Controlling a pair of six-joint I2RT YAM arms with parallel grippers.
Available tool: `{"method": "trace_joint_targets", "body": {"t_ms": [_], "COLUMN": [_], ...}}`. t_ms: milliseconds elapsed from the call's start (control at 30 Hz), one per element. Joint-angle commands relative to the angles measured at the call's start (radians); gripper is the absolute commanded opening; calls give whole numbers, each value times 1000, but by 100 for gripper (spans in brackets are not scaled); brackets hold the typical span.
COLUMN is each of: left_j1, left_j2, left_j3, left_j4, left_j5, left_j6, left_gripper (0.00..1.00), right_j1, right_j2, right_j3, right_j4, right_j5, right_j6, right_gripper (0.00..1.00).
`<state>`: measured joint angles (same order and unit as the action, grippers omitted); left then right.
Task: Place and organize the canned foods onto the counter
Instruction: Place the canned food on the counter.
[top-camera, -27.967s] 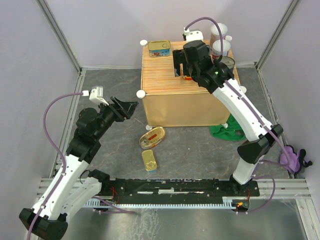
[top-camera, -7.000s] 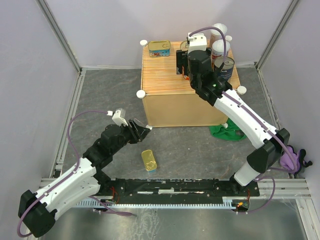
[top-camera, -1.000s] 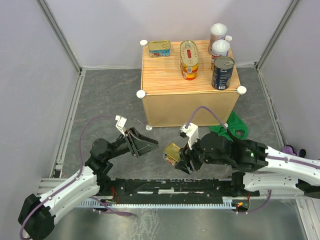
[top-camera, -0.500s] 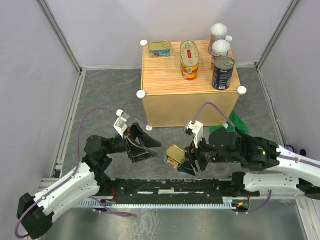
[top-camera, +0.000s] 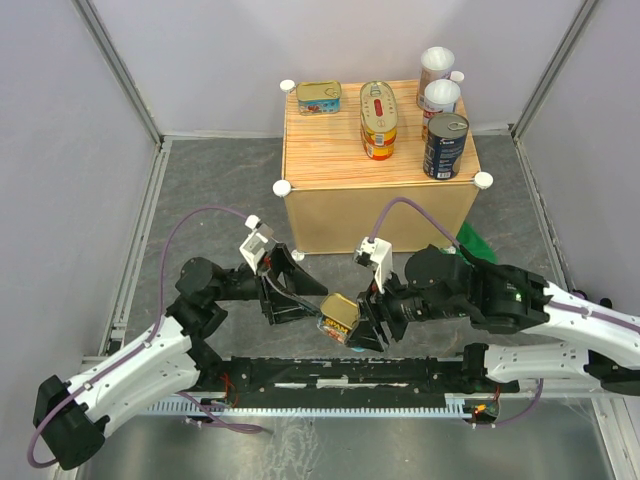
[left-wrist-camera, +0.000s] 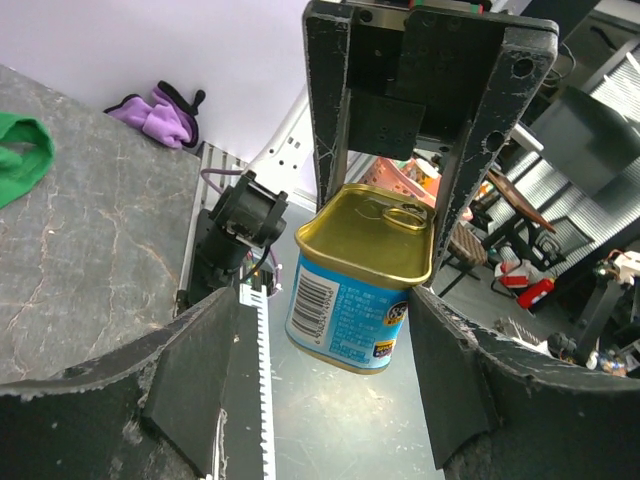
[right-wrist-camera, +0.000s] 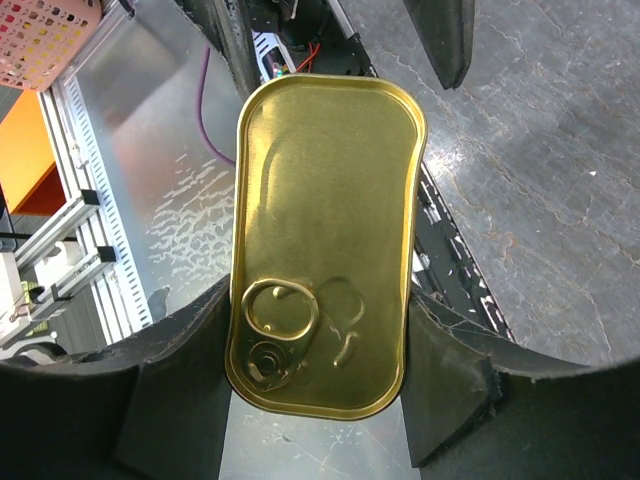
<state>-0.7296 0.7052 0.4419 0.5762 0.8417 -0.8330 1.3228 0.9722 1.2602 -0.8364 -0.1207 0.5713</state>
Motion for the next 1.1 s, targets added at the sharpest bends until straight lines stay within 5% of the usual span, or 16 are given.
{"method": "trace_joint_targets", "body": {"t_ms": [0, 1067], "left_j1": [-8, -40], "left_j2": [24, 58], "left_j3": [71, 123], "left_j4": [10, 52], "left_j5": [58, 113], "left_j6": [57, 8], "left_gripper": [75, 69], "right_j1": [-3, -184], "right_j2": [18, 118], "right_j3": [81, 131], "right_j4": [101, 192], "right_j5": [-46, -277], "right_j6": [-4, -17], "right_gripper": [24, 22]}}
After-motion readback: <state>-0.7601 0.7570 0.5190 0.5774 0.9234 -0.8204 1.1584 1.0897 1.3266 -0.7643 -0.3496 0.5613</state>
